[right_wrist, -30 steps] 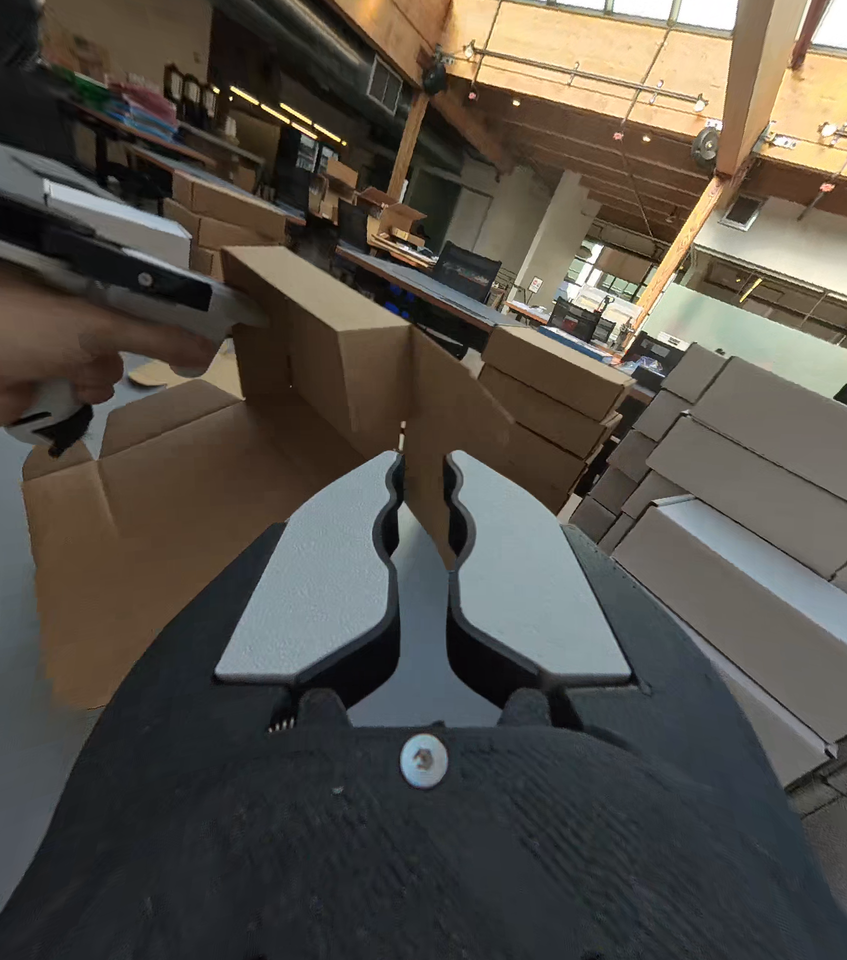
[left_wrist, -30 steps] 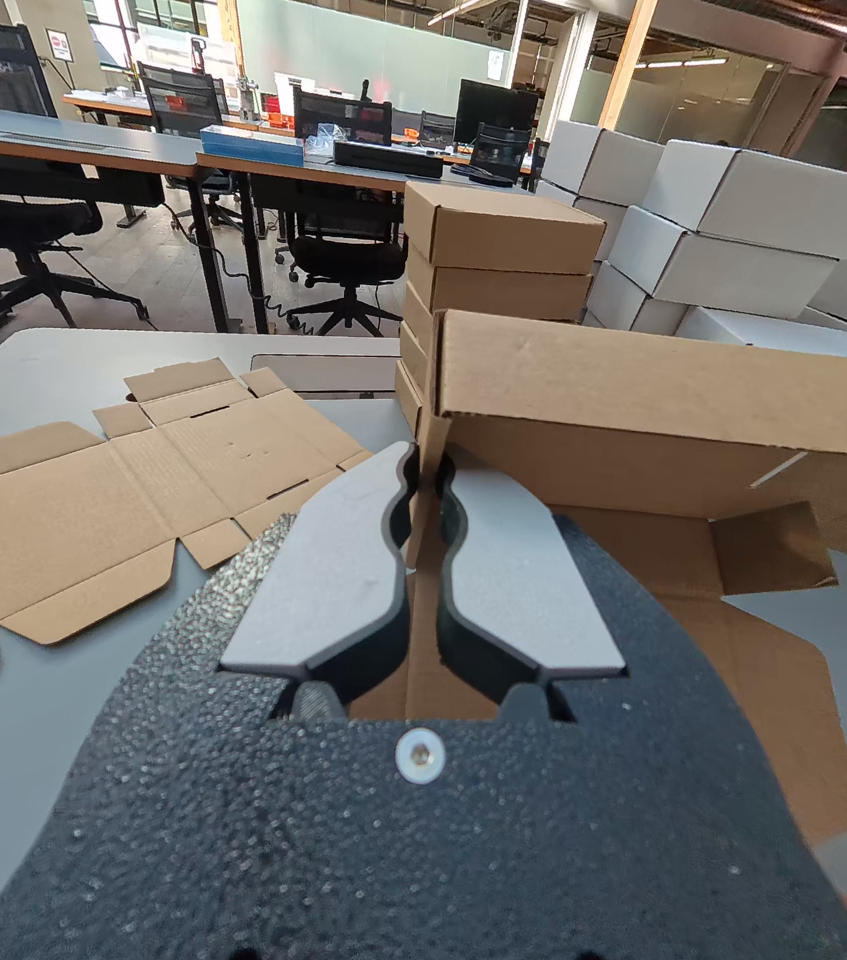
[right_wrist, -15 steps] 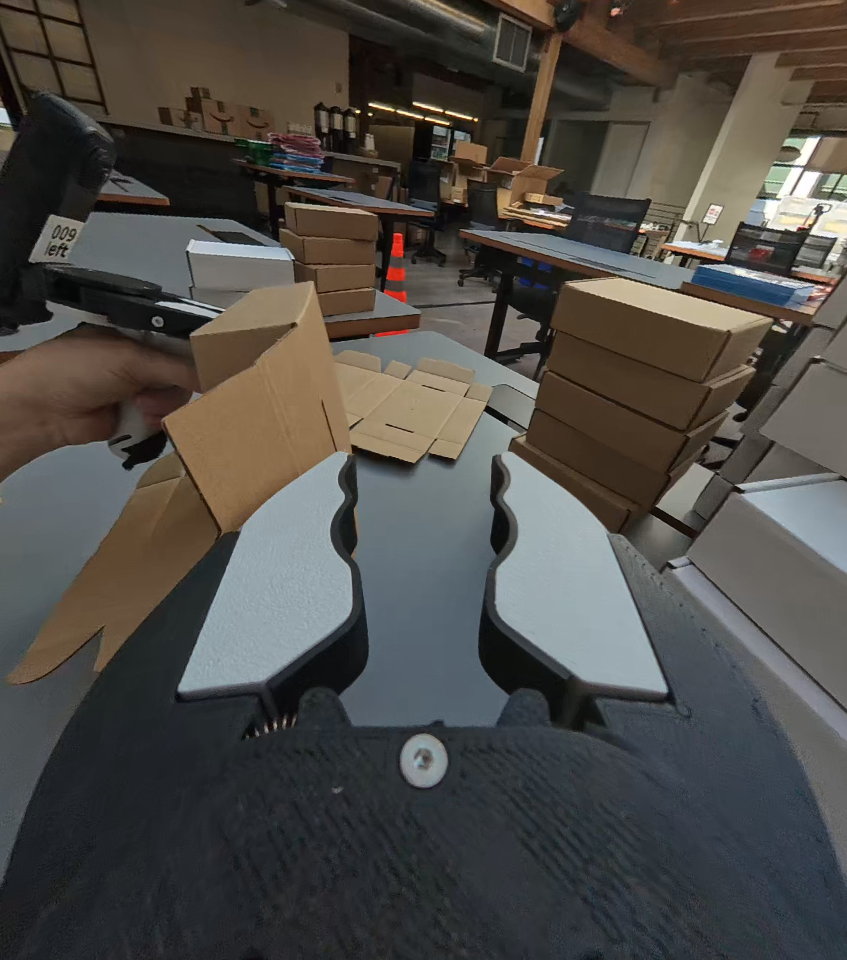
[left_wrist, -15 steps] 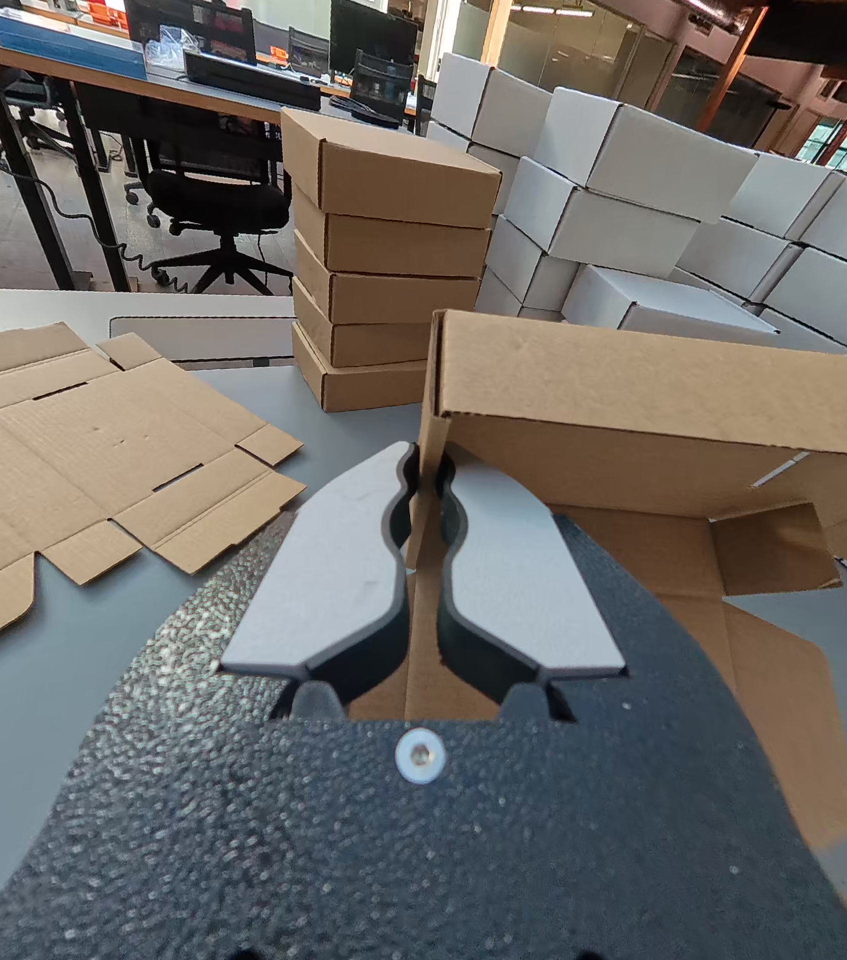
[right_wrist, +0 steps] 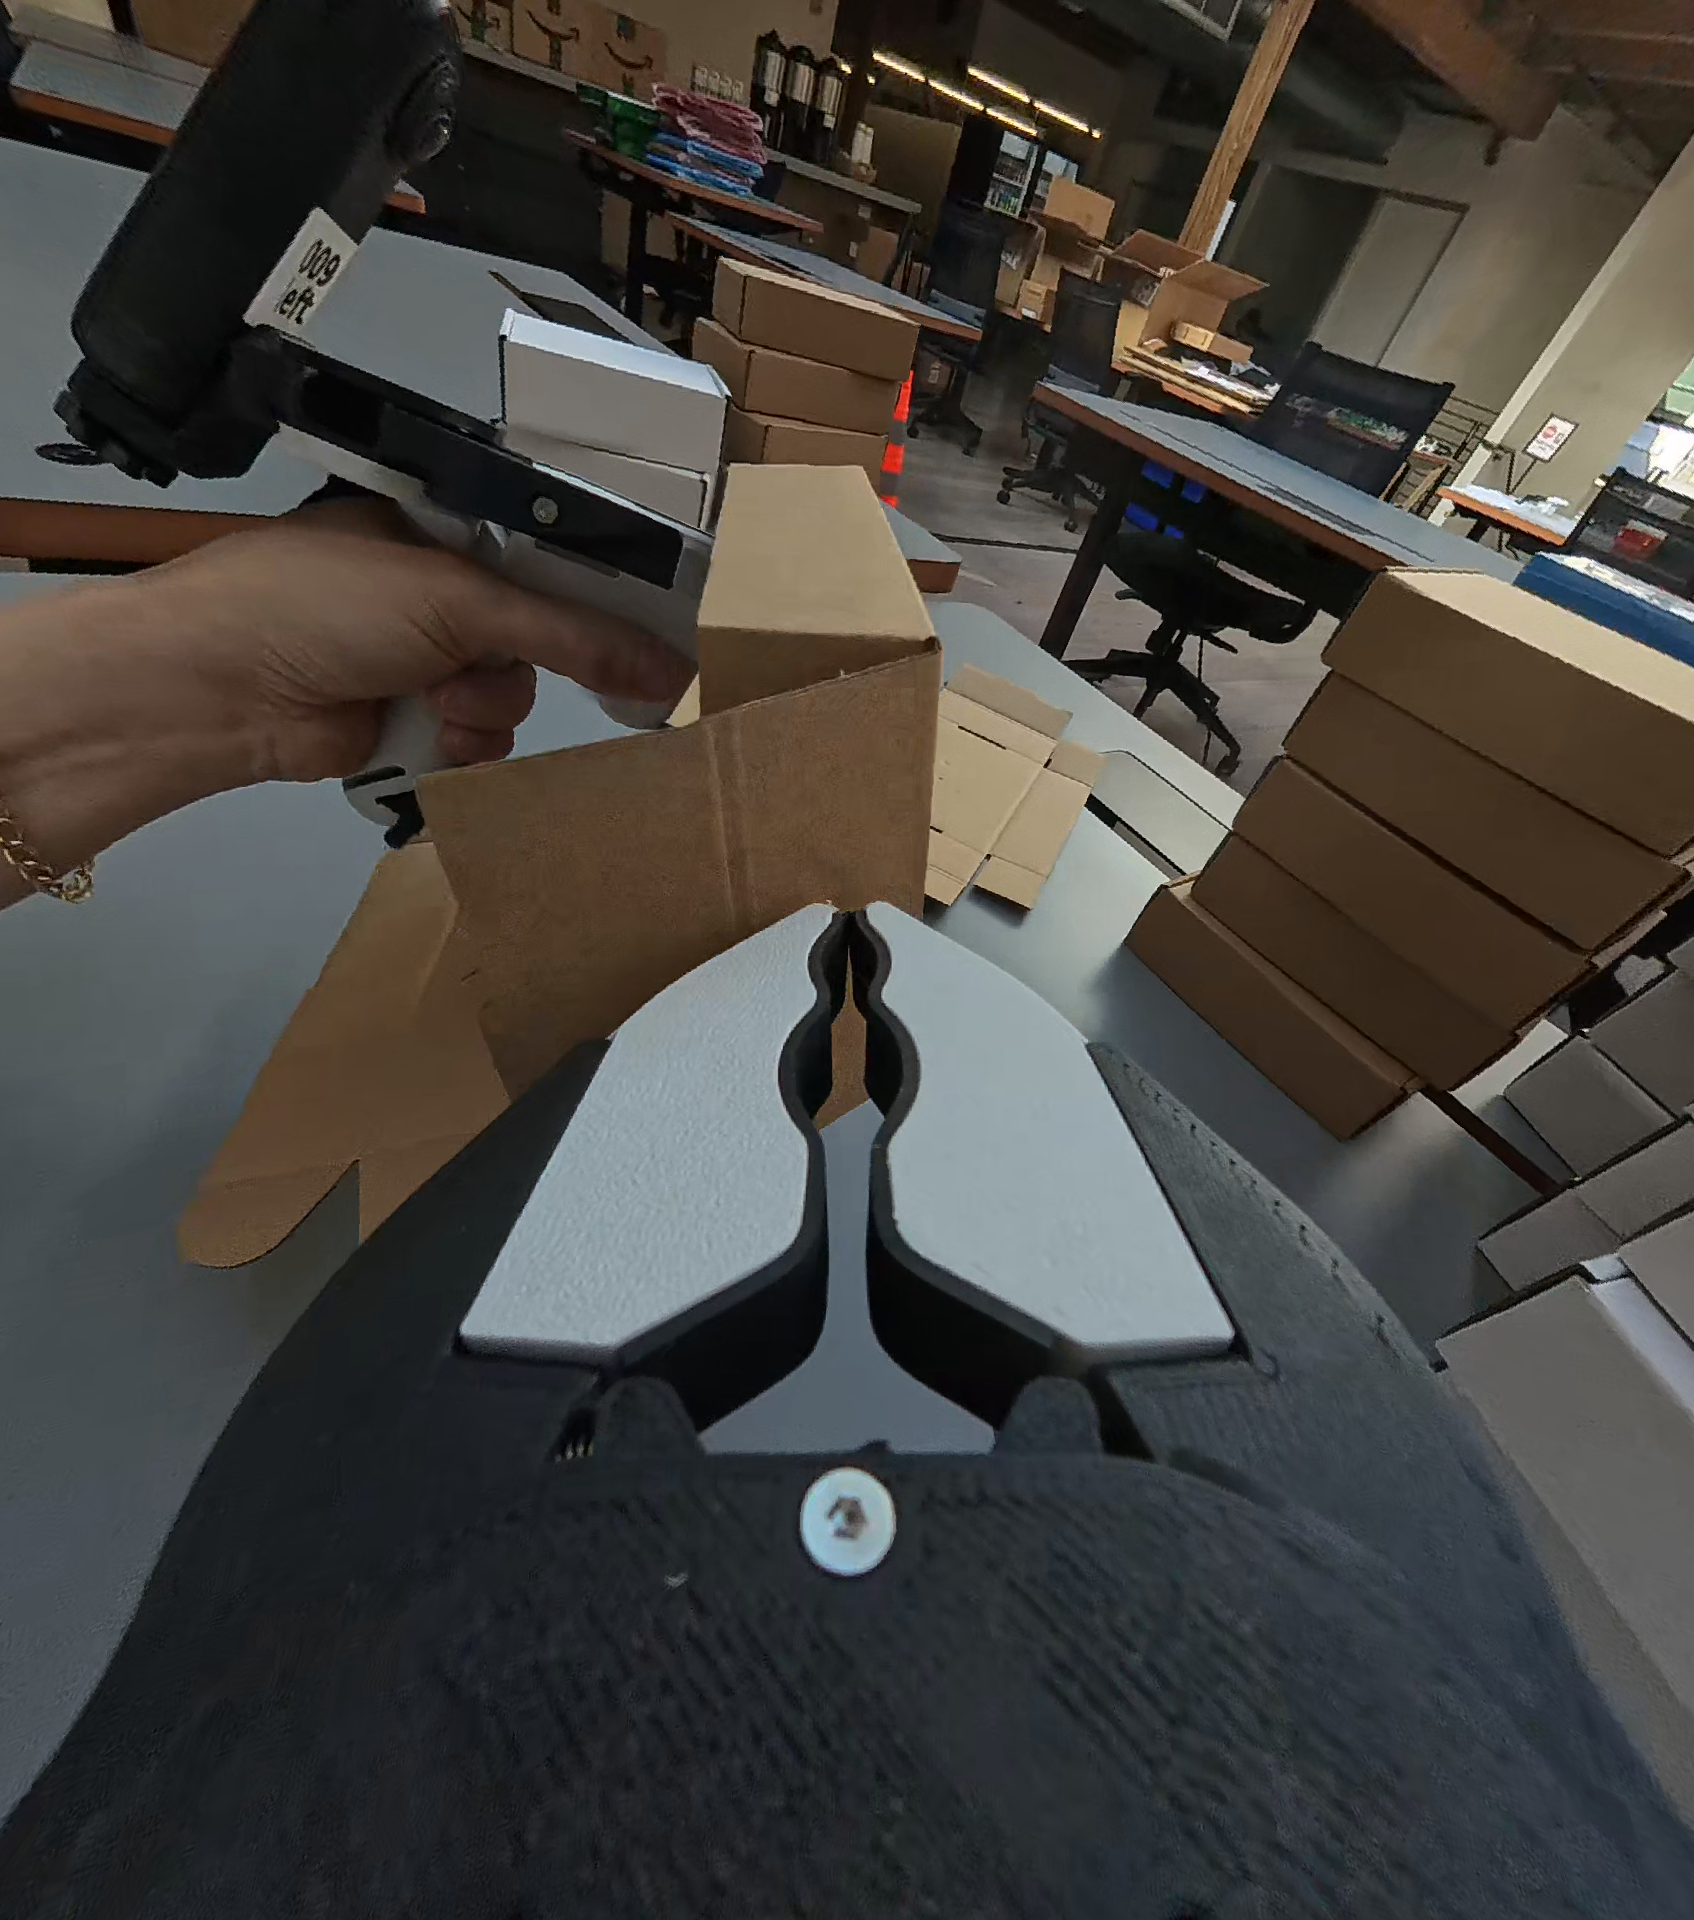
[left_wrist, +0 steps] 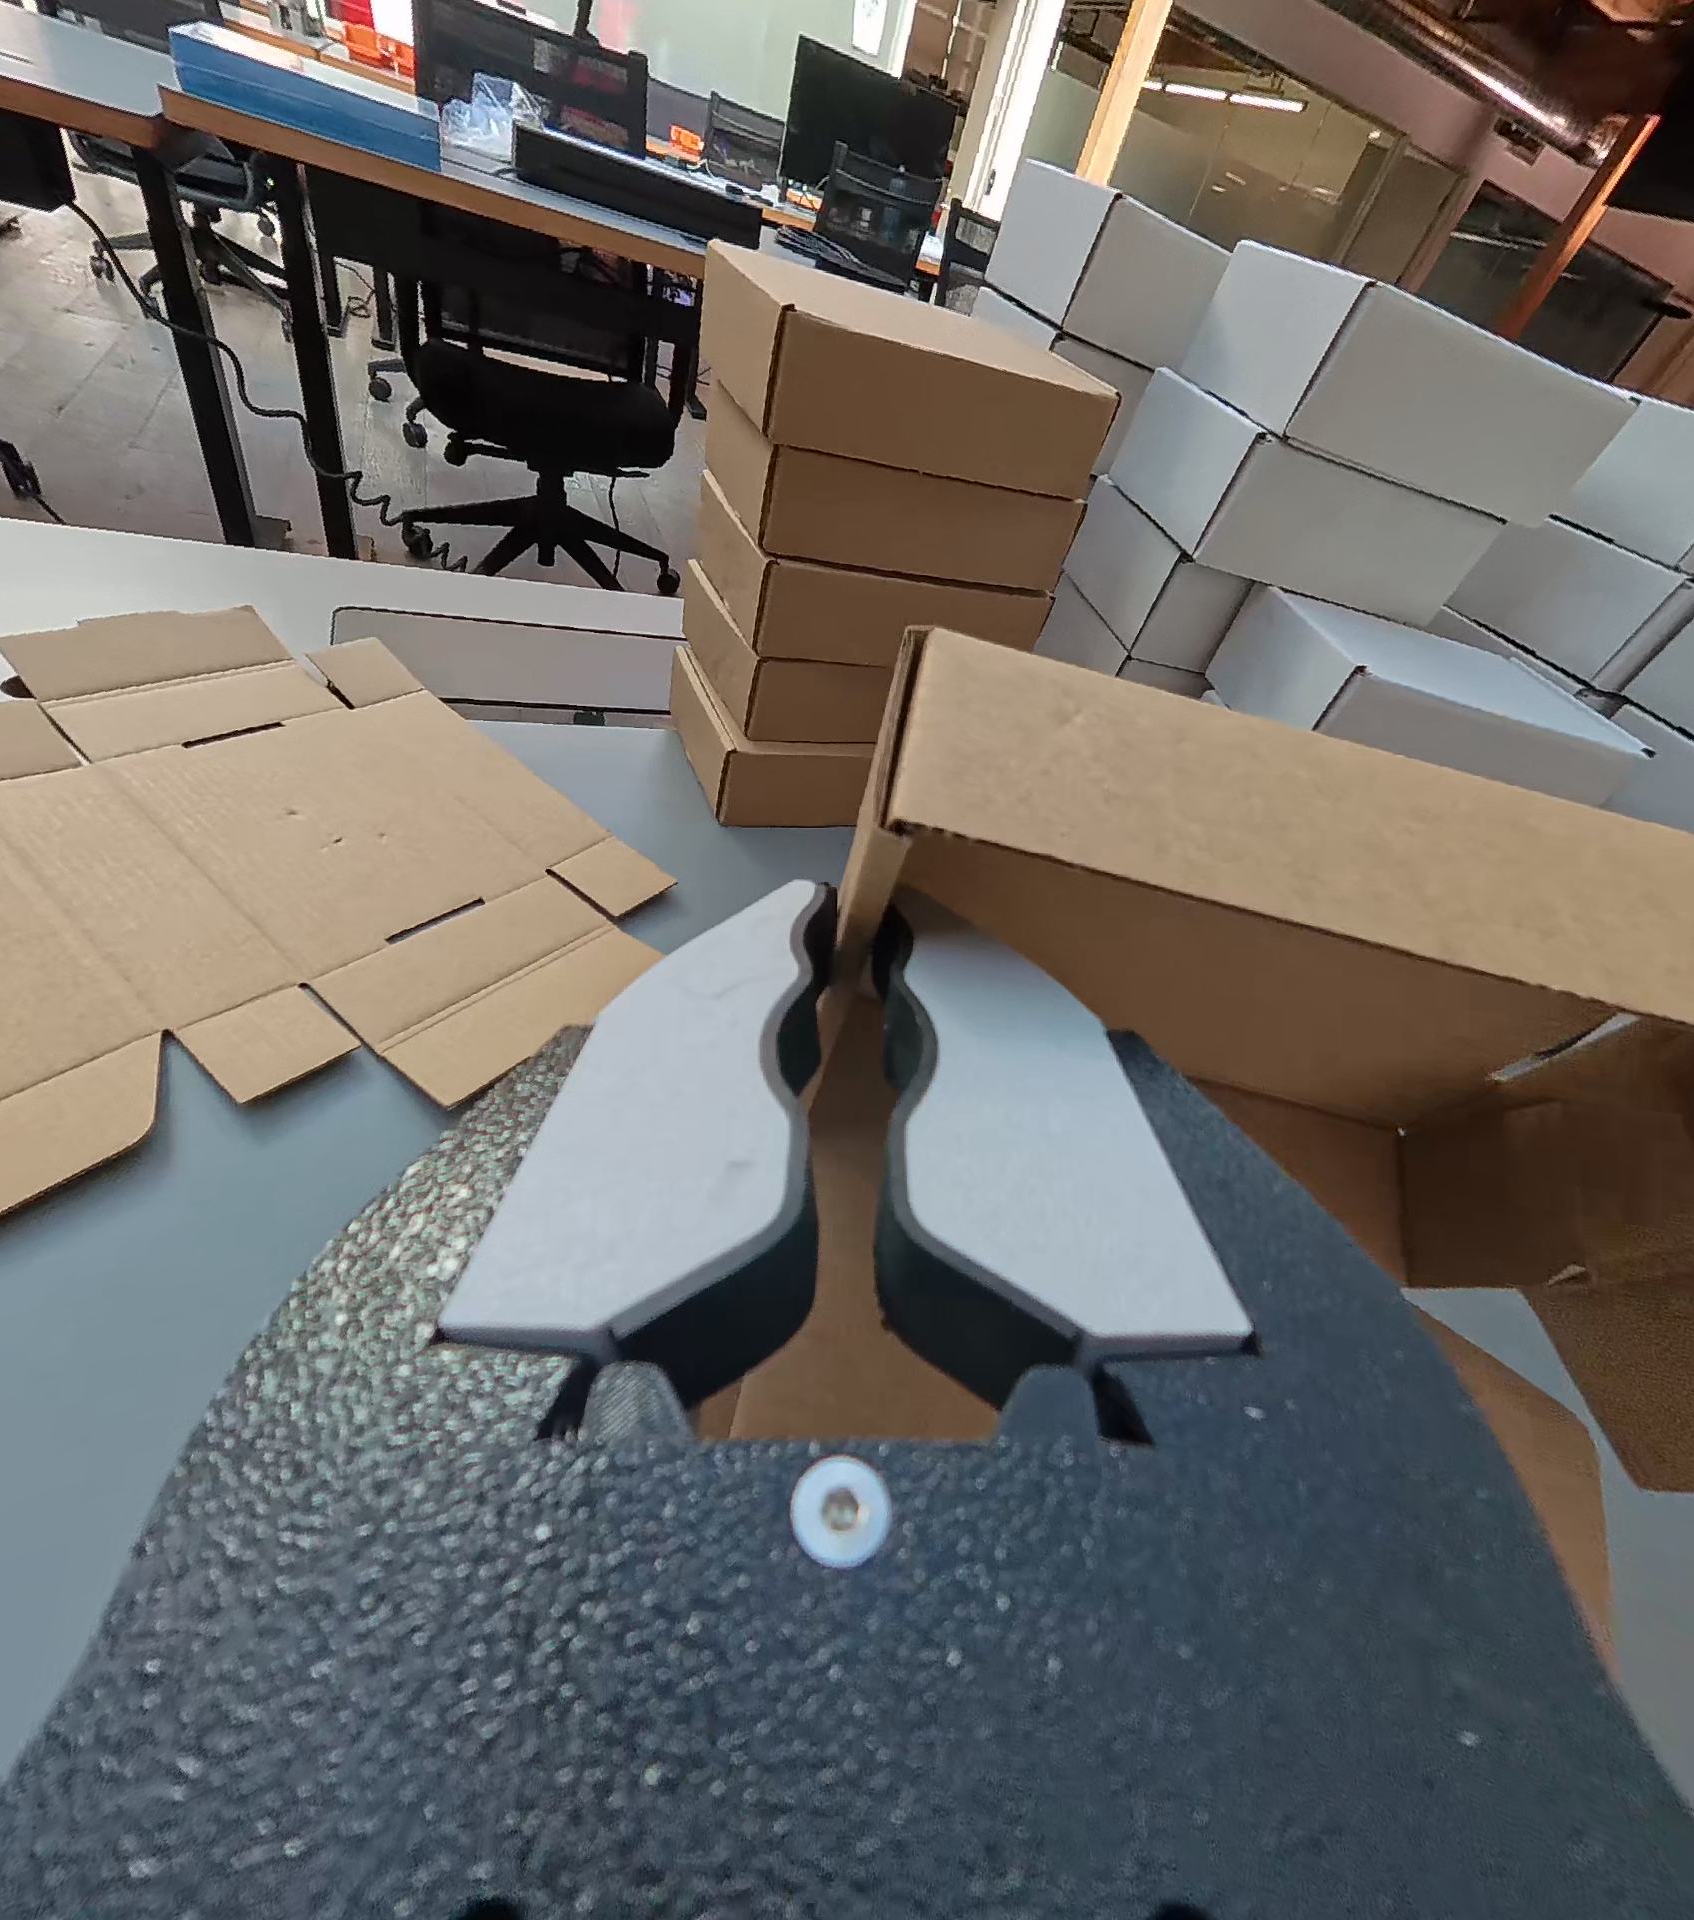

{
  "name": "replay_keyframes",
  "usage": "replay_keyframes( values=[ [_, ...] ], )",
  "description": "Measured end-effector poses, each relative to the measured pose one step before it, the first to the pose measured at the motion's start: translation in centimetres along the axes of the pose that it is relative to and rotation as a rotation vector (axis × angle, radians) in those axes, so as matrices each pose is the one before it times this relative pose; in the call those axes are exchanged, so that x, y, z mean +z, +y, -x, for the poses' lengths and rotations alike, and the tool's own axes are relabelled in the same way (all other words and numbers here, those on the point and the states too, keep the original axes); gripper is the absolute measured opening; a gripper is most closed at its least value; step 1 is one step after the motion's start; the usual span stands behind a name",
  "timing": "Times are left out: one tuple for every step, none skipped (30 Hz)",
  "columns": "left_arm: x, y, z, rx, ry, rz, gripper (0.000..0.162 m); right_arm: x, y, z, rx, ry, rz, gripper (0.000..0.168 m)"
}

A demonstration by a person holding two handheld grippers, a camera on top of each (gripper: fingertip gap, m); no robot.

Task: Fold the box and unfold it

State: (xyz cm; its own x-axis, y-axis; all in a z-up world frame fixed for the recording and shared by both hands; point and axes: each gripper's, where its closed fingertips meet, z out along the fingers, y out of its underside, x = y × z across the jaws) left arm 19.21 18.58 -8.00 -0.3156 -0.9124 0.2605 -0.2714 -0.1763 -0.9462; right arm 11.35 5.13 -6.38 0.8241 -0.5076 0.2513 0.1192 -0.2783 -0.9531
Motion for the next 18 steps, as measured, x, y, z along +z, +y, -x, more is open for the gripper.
replay_keyframes(
  values=[
    [-0.004, 0.028, -0.032, 0.0048, -0.0023, -0.0009, 0.006, 0.197, 0.012, -0.022, -0.0045, 0.0231, 0.0013, 0.0],
    [-0.001, 0.023, 0.027, -0.0019, -0.0012, -0.0011, 0.006, 0.129, 0.028, -0.016, -0.0142, 0.0174, 0.001, 0.0],
    [-0.013, 0.035, 0.072, -0.0037, -0.0007, 0.0003, 0.006, 0.074, 0.025, -0.093, -0.0129, 0.0139, -0.002, 0.0],
    [-0.022, 0.025, 0.086, -0.0034, 0.0005, 0.0, 0.006, 0.025, -0.049, -0.296, -0.0034, 0.0207, -0.0091, 0.001],
    [-0.018, 0.045, 0.05, -0.0057, 0.0025, 0.001, 0.006, -0.019, -0.135, -0.354, 0.0083, 0.0207, -0.017, 0.001],
    [-0.015, 0.041, -0.005, -0.0076, 0.004, 0.0003, 0.006, -0.032, -0.164, -0.055, 0.0169, -0.0023, -0.0171, 0.002],
    [-0.006, 0.026, 0.001, -0.0077, 0.0044, -0.0013, 0.006, -0.035, -0.202, 0.208, 0.0175, -0.0218, -0.0184, 0.003],
    [0.019, 0.046, -0.034, -0.0063, 0.0066, 0.0005, 0.006, -0.031, -0.217, 0.188, 0.0134, -0.0206, -0.0221, 0.003],
    [0.027, 0.074, -0.049, -0.0064, 0.0093, 0.0008, 0.006, -0.055, -0.172, 0.239, 0.0053, -0.0288, -0.0215, 0.0],
    [0.011, 0.048, -0.036, -0.0087, 0.0096, -0.0006, 0.006, -0.101, -0.079, 0.355, 0.0016, -0.0427, -0.0181, 0.0],
    [0.014, 0.076, -0.068, -0.0063, 0.0106, 0.001, 0.006, -0.18, -0.113, 0.567, 0.0053, -0.0595, -0.0189, 0.0],
    [0.015, 0.068, -0.082, -0.0025, 0.0085, 0.001, 0.007, -0.229, -0.204, 0.583, 0.0088, -0.0593, -0.0218, 0.0],
    [0.003, 0.061, -0.056, 0.0015, 0.0038, 0.0001, 0.006, -0.21, -0.231, 0.344, 0.0091, -0.0395, -0.0193, 0.001],
    [0.019, 0.043, -0.081, 0.0031, 0.0024, 0.0001, 0.006, -0.168, -0.209, 0.066, 0.0084, -0.0183, -0.0147, 0.004],
    [0.03, 0.033, -0.138, -0.0001, 0.0045, 0.0001, 0.006, -0.091, -0.073, -0.111, 0.0069, -0.004, -0.005, 0.008],
    [0.069, 0.044, -0.158, 0.0009, 0.0047, 0.0018, 0.006, -0.013, 0.098, 0.009, -0.0002, -0.0097, 0.0075, 0.012],
    [0.067, 0.05, -0.128, 0.0062, 0.0019, 0.0028, 0.006, 0.004, 0.164, 0.062, -0.011, -0.0083, 0.0126, 0.016],
    [0.04, 0.011, -0.075, 0.0076, -0.0015, -0.0008, 0.006, -0.005, 0.2, -0.198, -0.0178, 0.0117, 0.0156, 0.02]
  ],
)
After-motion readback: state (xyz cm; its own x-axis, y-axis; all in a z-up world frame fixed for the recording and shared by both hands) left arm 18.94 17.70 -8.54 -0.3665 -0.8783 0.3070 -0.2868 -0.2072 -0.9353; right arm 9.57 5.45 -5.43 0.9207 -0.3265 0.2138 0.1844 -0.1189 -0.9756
